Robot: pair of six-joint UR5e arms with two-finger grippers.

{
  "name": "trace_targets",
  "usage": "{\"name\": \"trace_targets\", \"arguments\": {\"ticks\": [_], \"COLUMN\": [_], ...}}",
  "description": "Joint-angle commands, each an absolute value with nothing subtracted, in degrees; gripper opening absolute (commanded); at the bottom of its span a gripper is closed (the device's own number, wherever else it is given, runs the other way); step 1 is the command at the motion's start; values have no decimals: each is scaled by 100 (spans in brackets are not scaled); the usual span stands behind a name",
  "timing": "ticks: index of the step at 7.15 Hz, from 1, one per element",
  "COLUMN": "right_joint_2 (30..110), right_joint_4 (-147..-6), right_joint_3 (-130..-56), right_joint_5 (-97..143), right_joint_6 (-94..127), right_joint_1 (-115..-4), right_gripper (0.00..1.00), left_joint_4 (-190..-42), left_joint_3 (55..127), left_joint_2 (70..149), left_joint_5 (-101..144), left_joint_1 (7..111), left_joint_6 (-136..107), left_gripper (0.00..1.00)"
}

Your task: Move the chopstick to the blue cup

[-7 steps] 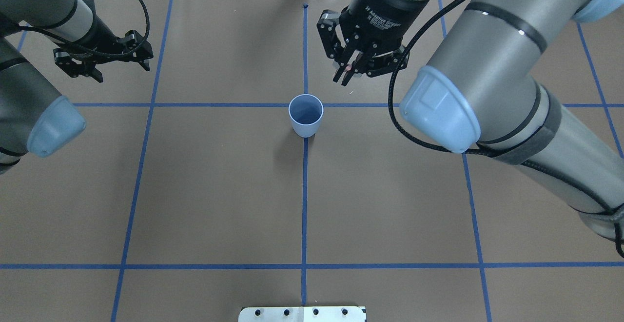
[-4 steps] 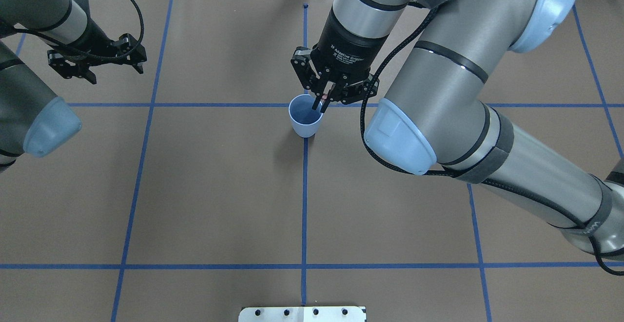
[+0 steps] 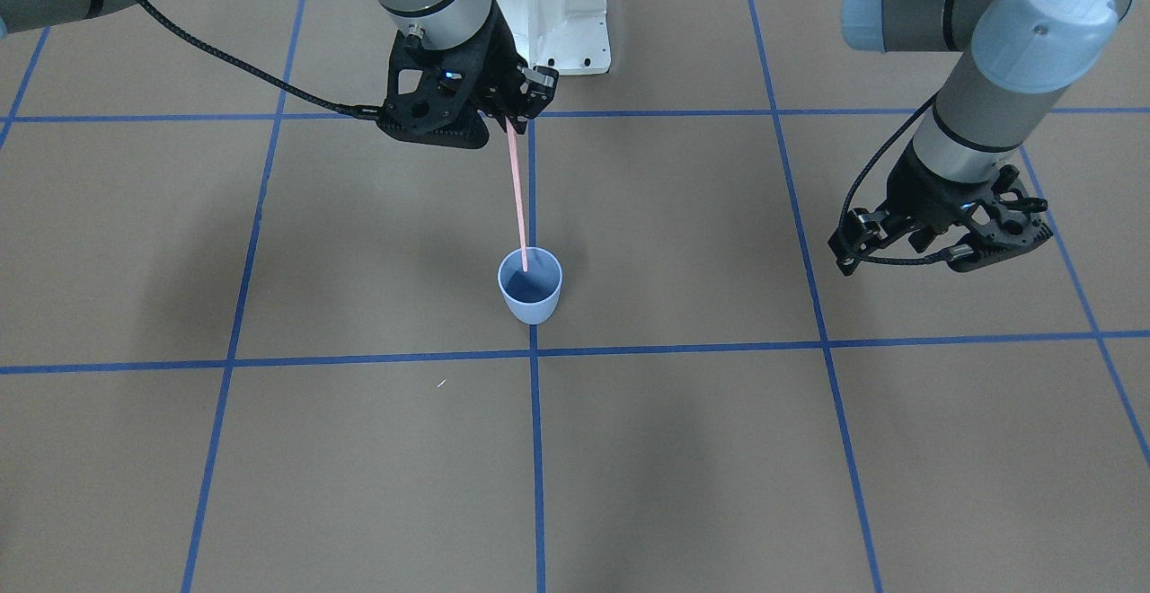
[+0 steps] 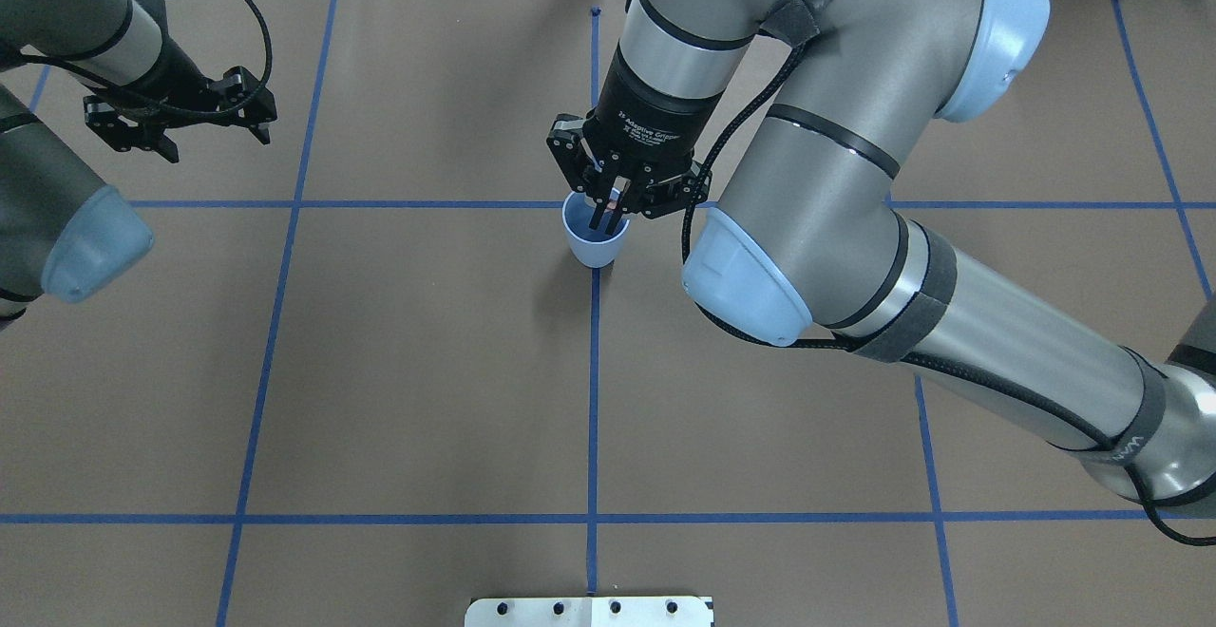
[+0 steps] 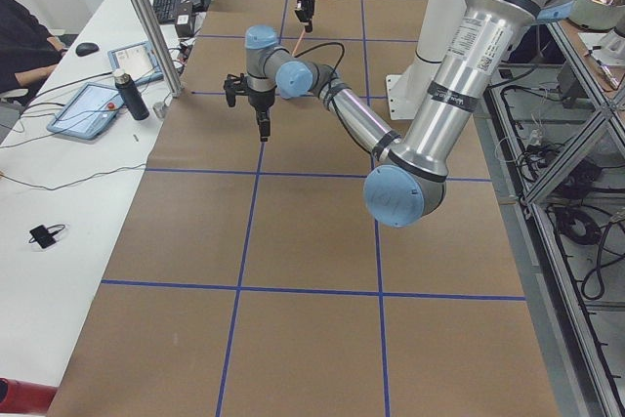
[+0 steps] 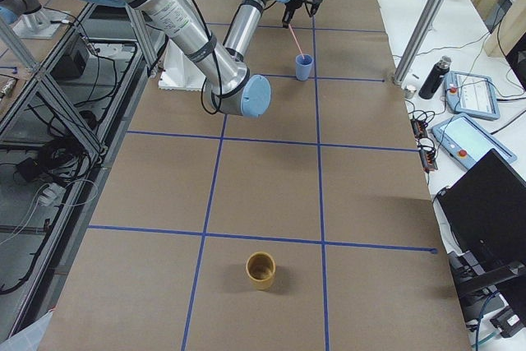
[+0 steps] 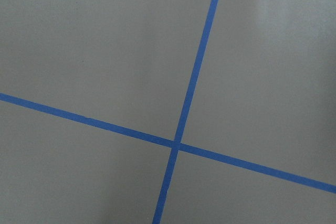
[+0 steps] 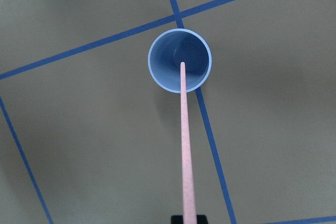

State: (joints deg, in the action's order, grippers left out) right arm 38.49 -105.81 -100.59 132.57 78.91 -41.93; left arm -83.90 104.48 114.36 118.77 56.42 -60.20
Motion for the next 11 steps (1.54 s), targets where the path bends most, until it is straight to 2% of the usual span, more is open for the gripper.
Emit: {"name": "trace_targets", "arguments": {"ticks": [1, 2, 3, 4, 6, 8, 11], "right_joint_2": [3867, 3876, 3885, 3911, 4059, 4900, 6140], "right_joint_4": [-10092, -10003, -9741, -9469, -9474, -9509, -9693], "right_joint_3": [-9635, -9494, -9292, -9168, -9254, -9999, -10213], "right_joint_5": [13245, 13245, 13245, 13184, 12527, 11787, 12309], "right_joint_6": [7884, 7884, 7866, 7866, 7195, 5386, 3409], "right_joint_1": [-4123, -4113, -4096, -4052, -4060, -4331, -5935], "right_gripper": [0, 0, 33, 99, 100, 100, 100], "left_joint_4": [-8394, -8394, -8394, -8394, -8402, -8455, -8473], "left_joint_3": [10389, 10389, 10380, 10380, 10380, 10415, 10406], "left_joint_2": [11435, 11435, 11435, 11443, 11443, 11400, 10621], "left_joint_5": [11874, 11874, 11883, 11883, 11900, 11935, 13103], "left_joint_1": [5660, 5669, 5669, 5669, 5782, 6115, 7370], "left_joint_6": [-5994, -5994, -5994, -5994, -5985, -5358, -3434], "left_gripper": [98, 98, 98, 98, 98, 98, 98]}}
